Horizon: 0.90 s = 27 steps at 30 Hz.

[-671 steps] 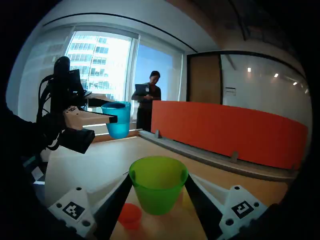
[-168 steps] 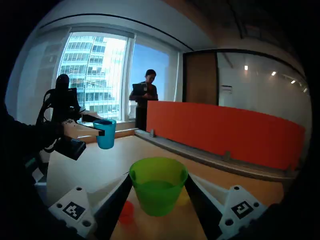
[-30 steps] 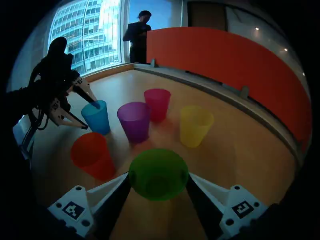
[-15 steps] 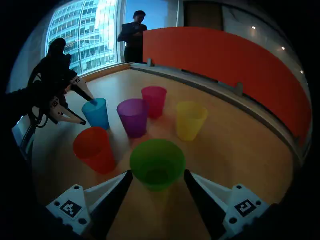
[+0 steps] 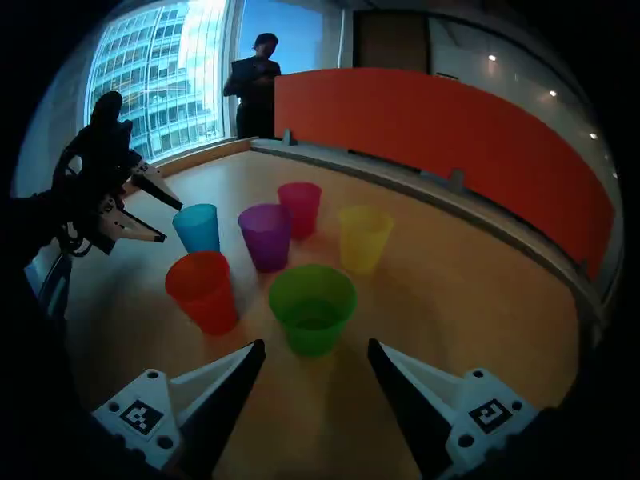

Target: Pour water

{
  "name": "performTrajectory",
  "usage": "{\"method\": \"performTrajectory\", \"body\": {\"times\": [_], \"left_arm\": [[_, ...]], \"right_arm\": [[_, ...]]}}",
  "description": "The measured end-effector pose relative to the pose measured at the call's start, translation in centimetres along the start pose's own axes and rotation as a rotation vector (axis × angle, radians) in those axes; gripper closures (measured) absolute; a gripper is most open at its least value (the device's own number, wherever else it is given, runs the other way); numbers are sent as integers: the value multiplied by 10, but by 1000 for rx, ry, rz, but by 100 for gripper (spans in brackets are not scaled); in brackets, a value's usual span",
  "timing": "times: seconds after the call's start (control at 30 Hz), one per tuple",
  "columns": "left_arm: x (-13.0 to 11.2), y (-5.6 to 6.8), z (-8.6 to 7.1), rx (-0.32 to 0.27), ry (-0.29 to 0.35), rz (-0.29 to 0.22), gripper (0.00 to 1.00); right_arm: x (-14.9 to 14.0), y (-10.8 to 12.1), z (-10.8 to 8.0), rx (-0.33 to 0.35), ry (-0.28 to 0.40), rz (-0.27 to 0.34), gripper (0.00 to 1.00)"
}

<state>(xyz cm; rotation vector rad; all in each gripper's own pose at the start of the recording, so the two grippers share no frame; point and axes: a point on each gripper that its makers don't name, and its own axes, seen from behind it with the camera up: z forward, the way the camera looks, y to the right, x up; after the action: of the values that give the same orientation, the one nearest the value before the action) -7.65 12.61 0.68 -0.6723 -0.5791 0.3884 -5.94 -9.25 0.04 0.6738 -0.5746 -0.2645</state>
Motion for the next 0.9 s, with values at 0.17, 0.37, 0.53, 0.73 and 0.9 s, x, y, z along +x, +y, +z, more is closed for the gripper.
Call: {"method": "performTrajectory", "body": {"times": [0.17,0.37,0.53,0.73,0.9], "left_arm": [[-2,-5,-16,37,23,-19,4],[0,-5,-27,70,54,-36,4],[7,-8,-36,109,83,-35,4],[17,-7,-46,150,136,-50,4],[28,-13,-54,208,195,-68,4]], "right_arm": [[-3,-1,-15,-21,18,11,0],[-1,0,-27,-48,40,20,0],[8,1,-33,-76,72,26,0],[22,2,-43,-115,127,36,0],[31,5,-51,-152,171,47,0]]}}
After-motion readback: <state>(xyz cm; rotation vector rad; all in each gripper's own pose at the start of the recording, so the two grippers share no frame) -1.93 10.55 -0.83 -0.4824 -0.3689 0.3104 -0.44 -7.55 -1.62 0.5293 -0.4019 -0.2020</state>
